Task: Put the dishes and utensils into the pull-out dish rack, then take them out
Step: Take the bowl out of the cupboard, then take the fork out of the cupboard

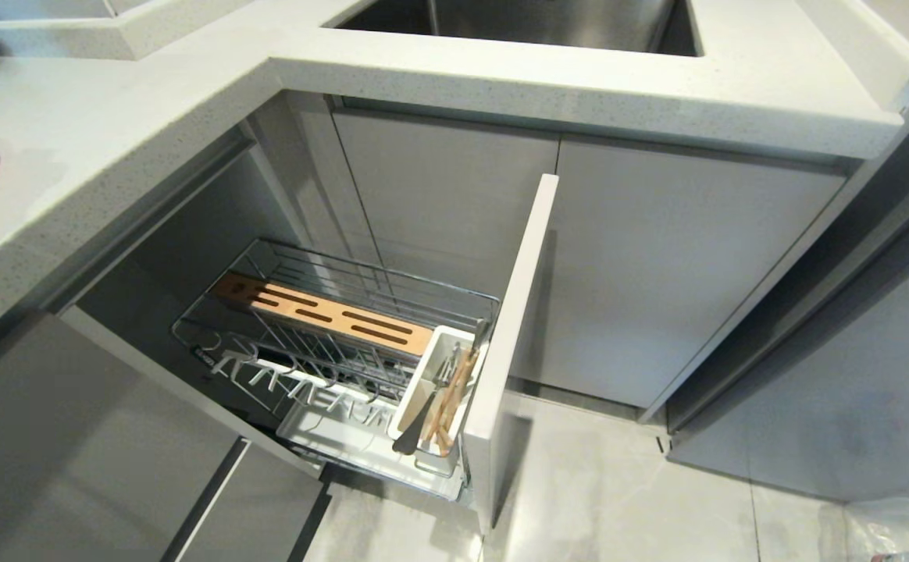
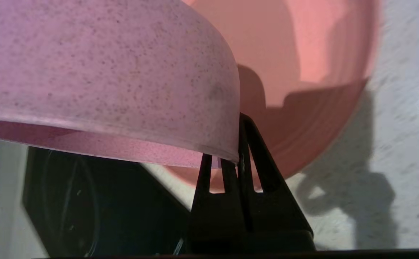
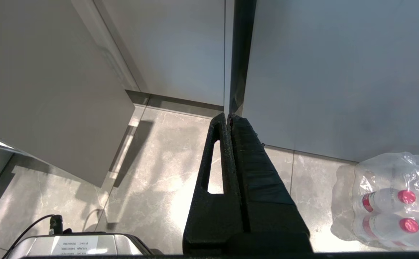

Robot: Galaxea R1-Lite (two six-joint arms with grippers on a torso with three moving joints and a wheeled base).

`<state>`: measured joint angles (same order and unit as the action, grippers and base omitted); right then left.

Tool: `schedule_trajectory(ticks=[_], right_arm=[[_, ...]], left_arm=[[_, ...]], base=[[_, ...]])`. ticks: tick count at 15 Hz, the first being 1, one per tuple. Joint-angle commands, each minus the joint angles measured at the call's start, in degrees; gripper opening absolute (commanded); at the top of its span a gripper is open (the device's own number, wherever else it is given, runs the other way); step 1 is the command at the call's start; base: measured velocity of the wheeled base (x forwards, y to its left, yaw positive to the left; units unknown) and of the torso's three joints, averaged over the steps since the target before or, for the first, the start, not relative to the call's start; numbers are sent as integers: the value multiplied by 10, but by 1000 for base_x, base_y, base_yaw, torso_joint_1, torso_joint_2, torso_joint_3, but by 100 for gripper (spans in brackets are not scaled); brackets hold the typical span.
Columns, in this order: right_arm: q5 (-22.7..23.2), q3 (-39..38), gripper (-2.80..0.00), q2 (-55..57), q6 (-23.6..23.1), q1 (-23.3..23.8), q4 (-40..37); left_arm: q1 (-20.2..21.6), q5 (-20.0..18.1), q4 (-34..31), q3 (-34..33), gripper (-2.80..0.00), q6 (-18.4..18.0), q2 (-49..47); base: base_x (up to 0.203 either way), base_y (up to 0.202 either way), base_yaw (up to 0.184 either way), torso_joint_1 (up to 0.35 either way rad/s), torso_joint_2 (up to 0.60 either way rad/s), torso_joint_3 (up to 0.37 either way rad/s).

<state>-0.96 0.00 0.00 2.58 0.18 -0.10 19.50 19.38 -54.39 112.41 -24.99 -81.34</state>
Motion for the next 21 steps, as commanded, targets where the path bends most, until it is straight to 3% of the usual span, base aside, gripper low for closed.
schedule_trajectory(ticks=[1, 4, 8, 19, 20, 21], right_arm=[[0, -1, -280, 0, 0, 0, 0], [0, -1, -280, 0, 0, 0, 0], [0, -1, -280, 0, 0, 0, 0], [0, -1, -280, 0, 0, 0, 0], [0, -1, -280, 0, 0, 0, 0], [0, -1, -280, 0, 0, 0, 0]], left_arm=[[1, 17, -11, 0, -280, -4, -5], [1, 55, -31, -10, -280, -8, -11], [0, 76, -45, -11, -280, -8, -17], [-3, 69, -53, -18, -280, -2, -22], [-3, 69, -52, -17, 0, -2, -22], [-3, 69, -52, -15, 0, -2, -22]], base=[[0, 0, 0, 0, 0, 0], [0, 0, 0, 0, 0, 0], [0, 0, 0, 0, 0, 0], [0, 0, 0, 0, 0, 0], [0, 0, 0, 0, 0, 0], [0, 0, 0, 0, 0, 0]])
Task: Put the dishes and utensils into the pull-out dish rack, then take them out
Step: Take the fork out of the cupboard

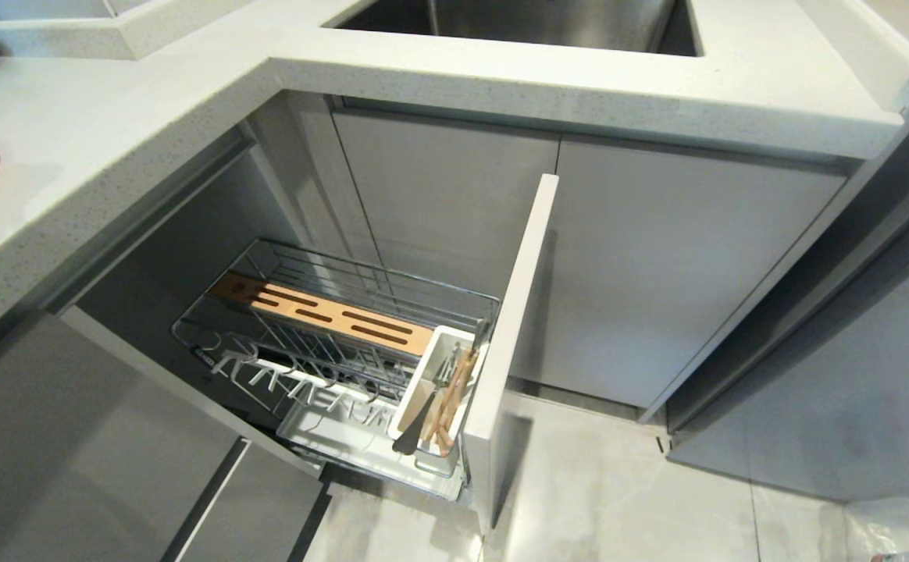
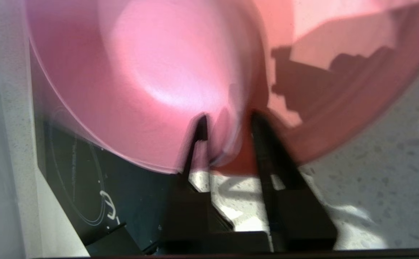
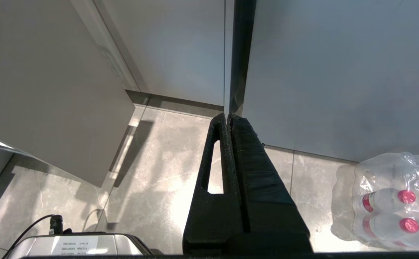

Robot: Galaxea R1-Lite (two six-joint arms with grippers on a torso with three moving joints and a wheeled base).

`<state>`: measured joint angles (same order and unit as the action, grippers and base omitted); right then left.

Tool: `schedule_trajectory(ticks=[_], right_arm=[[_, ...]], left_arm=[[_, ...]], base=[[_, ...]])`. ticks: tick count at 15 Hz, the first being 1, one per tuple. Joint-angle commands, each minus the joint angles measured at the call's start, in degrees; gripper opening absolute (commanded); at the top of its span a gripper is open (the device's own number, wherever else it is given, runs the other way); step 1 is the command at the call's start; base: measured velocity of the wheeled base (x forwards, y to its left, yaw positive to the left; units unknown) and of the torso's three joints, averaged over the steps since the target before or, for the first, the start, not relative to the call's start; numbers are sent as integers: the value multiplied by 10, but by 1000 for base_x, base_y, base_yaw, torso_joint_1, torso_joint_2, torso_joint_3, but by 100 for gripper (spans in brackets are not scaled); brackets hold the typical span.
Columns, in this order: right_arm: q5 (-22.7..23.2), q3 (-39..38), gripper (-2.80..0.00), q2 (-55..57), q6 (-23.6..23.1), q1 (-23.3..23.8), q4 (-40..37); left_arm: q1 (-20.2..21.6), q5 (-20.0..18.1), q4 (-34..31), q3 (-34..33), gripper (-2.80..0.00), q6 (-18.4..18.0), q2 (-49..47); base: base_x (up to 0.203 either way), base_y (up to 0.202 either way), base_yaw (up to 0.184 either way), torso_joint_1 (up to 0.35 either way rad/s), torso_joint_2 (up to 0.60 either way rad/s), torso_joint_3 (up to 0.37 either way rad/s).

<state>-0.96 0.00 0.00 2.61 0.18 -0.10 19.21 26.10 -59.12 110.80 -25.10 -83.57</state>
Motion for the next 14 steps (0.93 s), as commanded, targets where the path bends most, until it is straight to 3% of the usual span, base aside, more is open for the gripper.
schedule_trajectory(ticks=[1, 8, 12, 14], right_arm=[[0, -1, -280, 0, 0, 0, 0], [0, -1, -280, 0, 0, 0, 0], [0, -1, -280, 0, -4, 0, 0], [0, -1, -280, 0, -1, 0, 0]], left_arm=[[0, 2, -4, 1, 0, -1, 0], [0, 3, 55, 3, 0, 4, 15], [2, 2, 118, 2, 0, 24, 58], [-7, -20, 156, -3, 0, 56, 98]], base=[[0, 0, 0, 0, 0, 0], [0, 0, 0, 0, 0, 0], [0, 0, 0, 0, 0, 0], [0, 0, 0, 0, 0, 0]])
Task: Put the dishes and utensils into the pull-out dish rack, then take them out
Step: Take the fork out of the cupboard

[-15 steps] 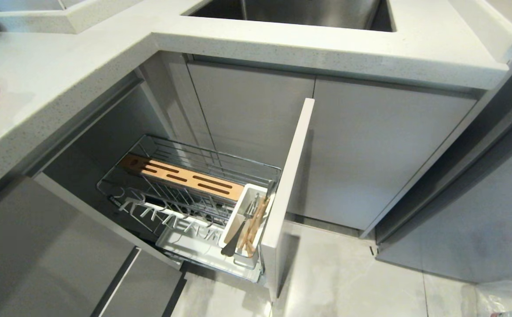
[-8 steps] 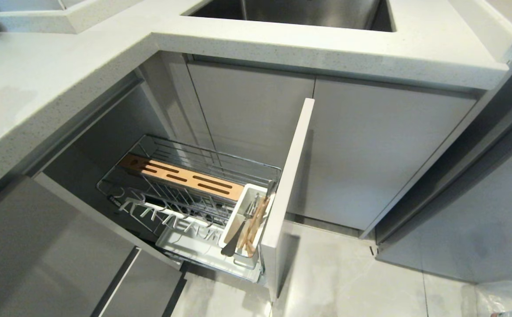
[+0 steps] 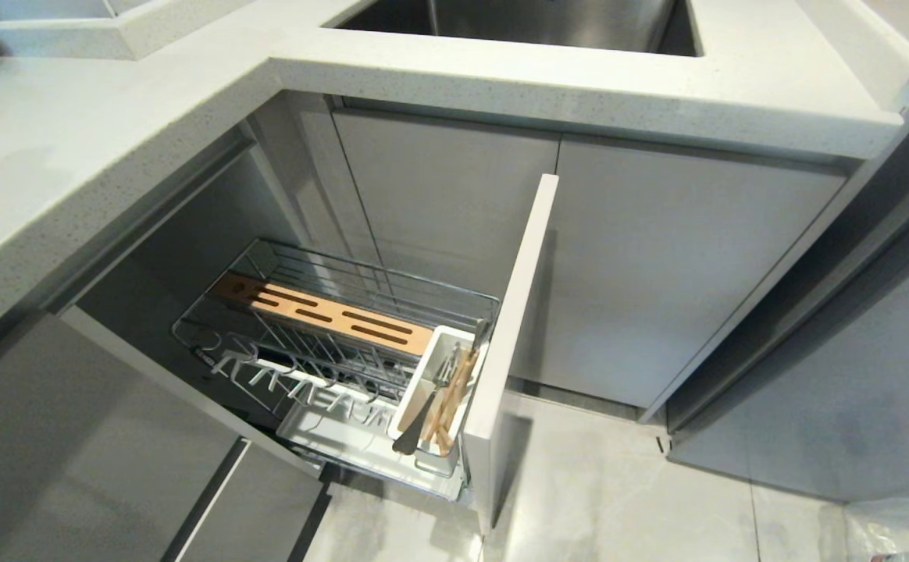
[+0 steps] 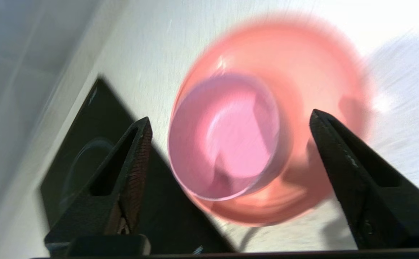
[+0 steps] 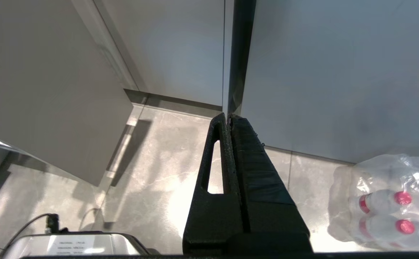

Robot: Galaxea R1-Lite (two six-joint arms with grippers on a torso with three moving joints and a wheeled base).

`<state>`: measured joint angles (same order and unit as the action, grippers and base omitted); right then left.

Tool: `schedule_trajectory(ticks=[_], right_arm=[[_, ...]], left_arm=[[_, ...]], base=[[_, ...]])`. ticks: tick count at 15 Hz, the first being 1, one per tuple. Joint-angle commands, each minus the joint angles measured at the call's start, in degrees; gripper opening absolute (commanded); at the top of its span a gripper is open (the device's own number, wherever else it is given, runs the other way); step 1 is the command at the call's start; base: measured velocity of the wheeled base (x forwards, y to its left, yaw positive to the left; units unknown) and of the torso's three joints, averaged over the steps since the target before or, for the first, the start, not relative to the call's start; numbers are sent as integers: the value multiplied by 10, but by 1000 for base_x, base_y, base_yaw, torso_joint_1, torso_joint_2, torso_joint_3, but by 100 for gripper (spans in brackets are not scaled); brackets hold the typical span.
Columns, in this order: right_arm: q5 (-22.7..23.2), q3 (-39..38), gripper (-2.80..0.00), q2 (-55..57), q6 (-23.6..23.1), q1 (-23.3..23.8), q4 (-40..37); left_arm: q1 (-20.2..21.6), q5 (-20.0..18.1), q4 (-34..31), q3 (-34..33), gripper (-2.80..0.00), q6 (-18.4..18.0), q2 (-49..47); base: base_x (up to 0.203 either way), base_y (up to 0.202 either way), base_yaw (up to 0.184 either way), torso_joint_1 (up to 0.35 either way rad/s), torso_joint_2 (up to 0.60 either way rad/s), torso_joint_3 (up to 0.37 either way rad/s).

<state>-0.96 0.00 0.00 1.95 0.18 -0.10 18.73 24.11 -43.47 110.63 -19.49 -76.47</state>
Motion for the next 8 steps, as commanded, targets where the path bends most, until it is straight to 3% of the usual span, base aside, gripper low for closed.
schedule_trajectory(ticks=[1, 2, 4, 5, 6, 8], right_arm=[[0, -1, -280, 0, 6, 0, 0], [0, -1, -280, 0, 6, 0, 0], [0, -1, -280, 0, 7, 0, 0], [0, -1, -280, 0, 6, 0, 0], [0, -1, -280, 0, 7, 0, 0], [0, -1, -280, 0, 7, 0, 0]], left_arm=[[-10, -21, 20, -7, 0, 17, 50], [-16, -43, 42, -15, 0, 43, 69], [-26, -76, 93, -43, 0, 138, 97], [-29, -101, 138, -60, -280, 190, 109], [-33, -114, 172, -74, -280, 249, 117], [-44, -136, 240, -134, -280, 318, 134]], base=[[0, 0, 0, 0, 0, 0], [0, 0, 0, 0, 0, 0], [0, 0, 0, 0, 0, 0], [0, 0, 0, 0, 0, 0], [0, 0, 0, 0, 0, 0], [0, 0, 0, 0, 0, 0]])
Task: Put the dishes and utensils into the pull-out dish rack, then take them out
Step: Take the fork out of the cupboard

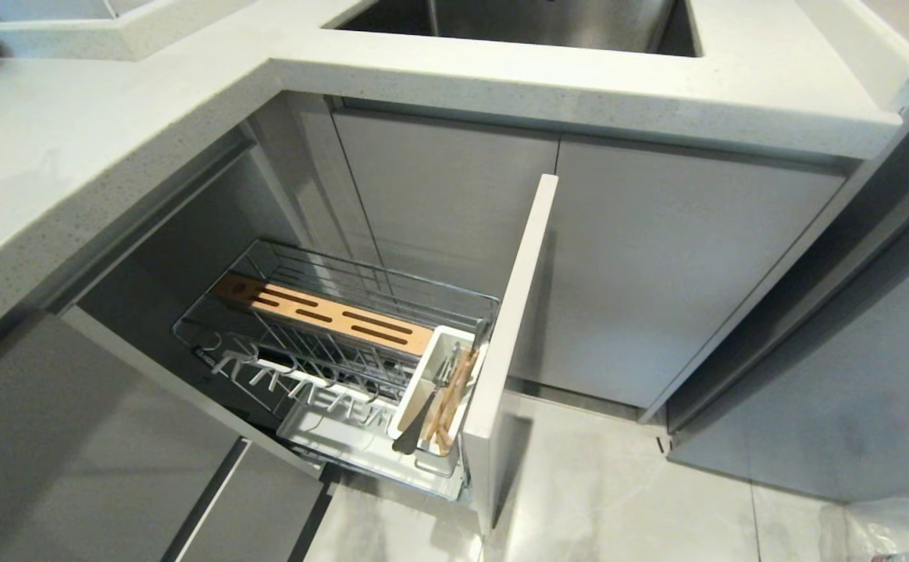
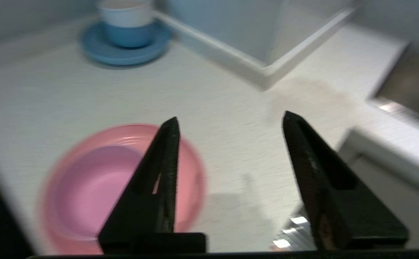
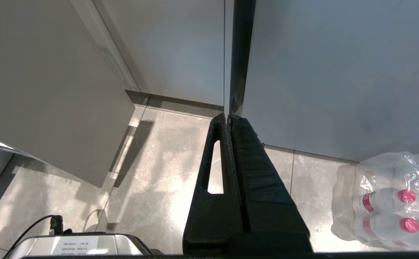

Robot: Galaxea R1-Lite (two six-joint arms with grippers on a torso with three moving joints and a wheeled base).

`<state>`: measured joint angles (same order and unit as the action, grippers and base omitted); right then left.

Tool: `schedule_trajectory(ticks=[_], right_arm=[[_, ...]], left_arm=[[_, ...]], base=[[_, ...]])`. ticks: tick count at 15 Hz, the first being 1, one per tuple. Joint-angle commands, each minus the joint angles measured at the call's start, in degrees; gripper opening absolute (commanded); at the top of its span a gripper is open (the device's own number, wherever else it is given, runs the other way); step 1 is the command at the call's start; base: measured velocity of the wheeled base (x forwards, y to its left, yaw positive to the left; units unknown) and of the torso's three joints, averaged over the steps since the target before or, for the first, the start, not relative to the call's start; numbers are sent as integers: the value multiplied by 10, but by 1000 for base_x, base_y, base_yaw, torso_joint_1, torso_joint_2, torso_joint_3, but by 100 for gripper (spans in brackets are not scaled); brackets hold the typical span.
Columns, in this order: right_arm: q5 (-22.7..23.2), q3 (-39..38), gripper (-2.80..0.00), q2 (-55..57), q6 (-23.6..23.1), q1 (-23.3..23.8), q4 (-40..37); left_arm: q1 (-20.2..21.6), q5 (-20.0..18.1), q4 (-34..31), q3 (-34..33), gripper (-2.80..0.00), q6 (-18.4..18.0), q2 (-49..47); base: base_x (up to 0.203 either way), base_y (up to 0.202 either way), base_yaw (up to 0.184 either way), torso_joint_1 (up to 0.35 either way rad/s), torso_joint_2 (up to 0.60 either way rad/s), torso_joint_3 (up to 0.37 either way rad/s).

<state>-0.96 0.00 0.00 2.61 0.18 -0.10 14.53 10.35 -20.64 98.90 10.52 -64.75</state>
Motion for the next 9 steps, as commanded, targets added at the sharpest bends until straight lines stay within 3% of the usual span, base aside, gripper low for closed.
schedule_trajectory(ticks=[1, 3, 6, 9], right_arm=[[0, -1, -280, 0, 0, 0, 0], [0, -1, -280, 0, -1, 0, 0], [0, -1, -280, 0, -1, 0, 0], [0, -1, -280, 0, -1, 0, 0]], left_arm=[[-21, -7, 50, -38, -280, 55, 24], [-75, -15, 90, -59, -280, 73, 33], [-117, -20, 95, -77, -280, 112, 35], [-232, -36, 86, -101, -280, 133, 36]], base=[[0, 0, 0, 0, 0, 0], [0, 0, 0, 0, 0, 0], [0, 0, 0, 0, 0, 0], [0, 0, 0, 0, 0, 0]])
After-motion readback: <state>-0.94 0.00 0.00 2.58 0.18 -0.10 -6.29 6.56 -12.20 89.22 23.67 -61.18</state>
